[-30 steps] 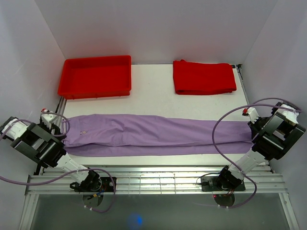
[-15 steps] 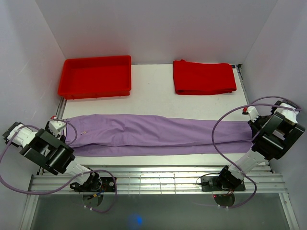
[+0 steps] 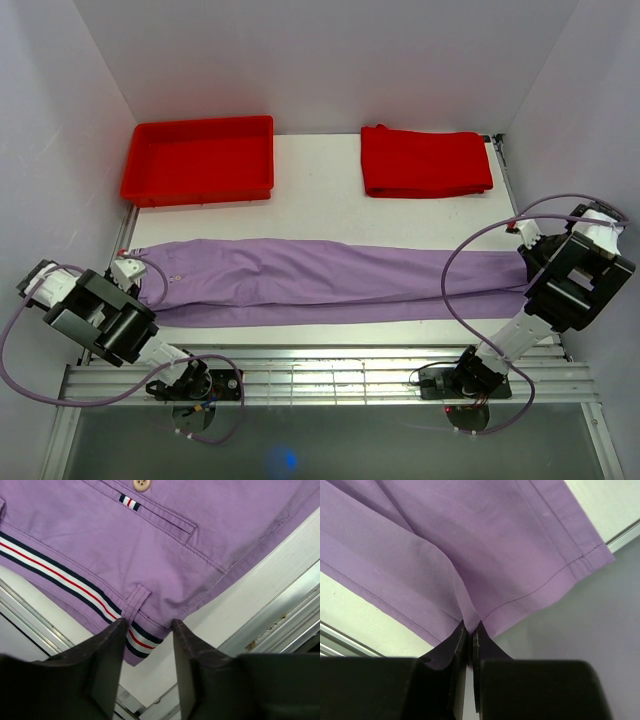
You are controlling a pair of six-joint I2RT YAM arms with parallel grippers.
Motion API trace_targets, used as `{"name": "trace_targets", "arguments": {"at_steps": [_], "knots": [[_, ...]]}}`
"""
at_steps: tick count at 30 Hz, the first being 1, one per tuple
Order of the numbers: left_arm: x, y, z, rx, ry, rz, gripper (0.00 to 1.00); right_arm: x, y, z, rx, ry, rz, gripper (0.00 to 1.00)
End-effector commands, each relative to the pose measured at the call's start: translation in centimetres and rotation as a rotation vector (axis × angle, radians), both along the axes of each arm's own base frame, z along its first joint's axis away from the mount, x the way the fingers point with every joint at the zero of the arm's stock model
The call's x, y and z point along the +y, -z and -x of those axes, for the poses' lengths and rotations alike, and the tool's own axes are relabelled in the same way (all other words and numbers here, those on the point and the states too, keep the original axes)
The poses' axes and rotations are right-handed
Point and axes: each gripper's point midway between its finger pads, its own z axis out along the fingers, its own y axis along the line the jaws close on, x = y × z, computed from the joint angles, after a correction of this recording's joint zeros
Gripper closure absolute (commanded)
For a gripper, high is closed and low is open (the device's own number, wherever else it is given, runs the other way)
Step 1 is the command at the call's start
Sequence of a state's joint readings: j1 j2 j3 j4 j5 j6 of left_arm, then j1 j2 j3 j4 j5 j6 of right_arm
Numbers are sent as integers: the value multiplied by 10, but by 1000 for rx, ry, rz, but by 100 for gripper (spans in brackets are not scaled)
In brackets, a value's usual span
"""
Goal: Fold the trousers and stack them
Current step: Fold the trousers
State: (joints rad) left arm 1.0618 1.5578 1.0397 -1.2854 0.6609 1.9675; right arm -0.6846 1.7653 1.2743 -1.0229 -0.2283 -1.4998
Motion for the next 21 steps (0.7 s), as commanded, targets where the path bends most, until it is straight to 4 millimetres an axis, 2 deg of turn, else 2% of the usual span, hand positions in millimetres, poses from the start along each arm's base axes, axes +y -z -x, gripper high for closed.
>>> {"name": "trace_targets", "arguments": {"at_steps": [1, 6, 7, 10, 13, 14, 15, 16, 17, 18, 19, 20, 21], "knots": [[22, -18, -36, -261, 341, -313, 50, -6, -11, -12, -30, 3, 12, 92], [25, -27, -59, -286, 339, -314, 72, -8, -17, -19, -35, 13, 7, 92], [25, -29, -62, -289, 338, -313, 84, -9, -17, -20, -34, 13, 5, 92], [23, -36, -70, -313, 360, -325, 100, -9, -18, -23, -39, 16, 1, 92], [22, -54, -86, -392, 347, -322, 100, -11, -23, -31, -62, 35, -5, 92], [21, -61, -96, -409, 302, -295, 100, -10, -27, -37, -81, 43, -18, 92], [25, -80, -114, -468, 267, -284, 100, -10, -30, -42, -92, 60, -25, 92], [29, -90, -128, -486, 225, -272, 100, -17, -40, -55, -125, 68, -17, 92], [32, -101, -151, -496, 138, -234, 100, -18, -47, -66, -157, 76, -29, 92], [39, -123, -169, -535, 104, -246, 100, -19, -54, -76, -176, 82, -29, 92], [46, -127, -185, -544, 61, -227, 100, -22, -53, -85, -174, 106, -46, 92], [50, -146, -212, -613, 53, -265, 100, -31, -79, -106, -239, 110, -27, 92], [51, -153, -224, -598, -42, -198, 100, -33, -89, -117, -260, 114, -31, 92]]}}
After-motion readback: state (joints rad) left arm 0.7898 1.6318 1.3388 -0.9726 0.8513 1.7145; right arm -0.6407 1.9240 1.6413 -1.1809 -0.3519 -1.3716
